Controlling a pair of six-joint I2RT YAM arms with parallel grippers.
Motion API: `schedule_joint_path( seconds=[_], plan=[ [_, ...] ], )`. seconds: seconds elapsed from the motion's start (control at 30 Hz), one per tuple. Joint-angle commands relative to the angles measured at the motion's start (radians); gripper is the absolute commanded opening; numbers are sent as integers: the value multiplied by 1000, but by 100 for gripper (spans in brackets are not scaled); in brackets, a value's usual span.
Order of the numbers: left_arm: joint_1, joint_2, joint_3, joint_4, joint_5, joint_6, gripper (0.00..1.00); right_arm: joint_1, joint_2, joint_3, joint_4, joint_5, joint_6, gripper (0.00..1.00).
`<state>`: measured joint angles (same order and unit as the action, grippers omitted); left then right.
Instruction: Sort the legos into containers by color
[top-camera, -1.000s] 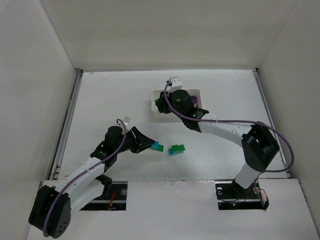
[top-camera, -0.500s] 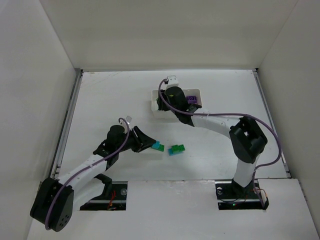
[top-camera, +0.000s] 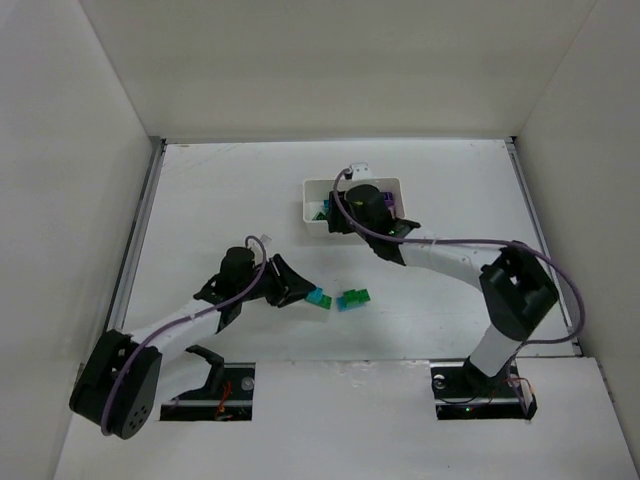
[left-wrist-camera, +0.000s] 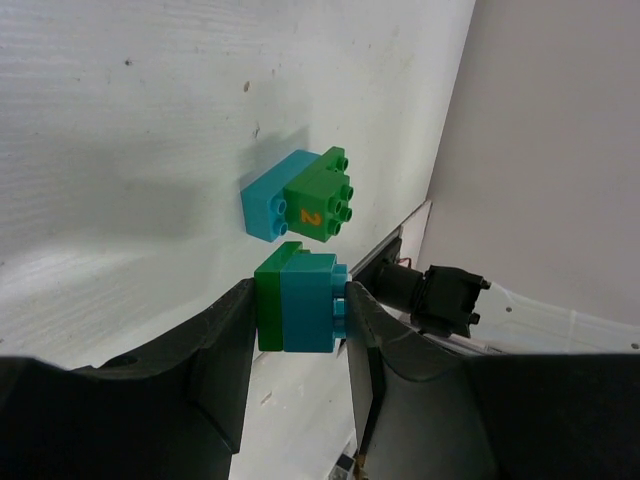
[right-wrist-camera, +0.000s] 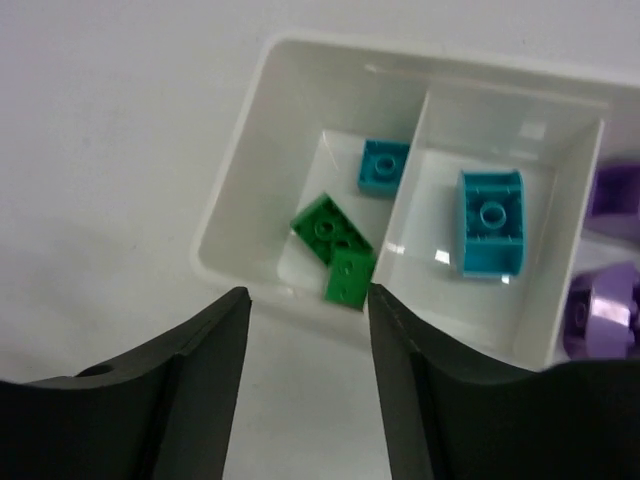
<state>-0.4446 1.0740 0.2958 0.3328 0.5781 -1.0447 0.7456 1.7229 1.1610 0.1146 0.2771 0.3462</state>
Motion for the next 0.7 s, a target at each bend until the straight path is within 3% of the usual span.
schedule_joint_path(
  seconds=[0.0,0.13,0.23,0.4,0.67],
  plan=[
    [-1,24,55,98,86,-27,15,4,-173,-143,77,-58,37,52],
    [-7,61,59,167,115,-80,15,66,-348,-354,138,-160,89,48],
    [-9,84,62,212,150,-113,15,140,-457,-474,166,-274,77,55],
    [-36,104,74,226,170,-132,14,226,-528,-529,181,-366,30,75],
    [-64,93,78,216,174,-138,15,228,-510,-497,155,-466,-13,75]
  ],
)
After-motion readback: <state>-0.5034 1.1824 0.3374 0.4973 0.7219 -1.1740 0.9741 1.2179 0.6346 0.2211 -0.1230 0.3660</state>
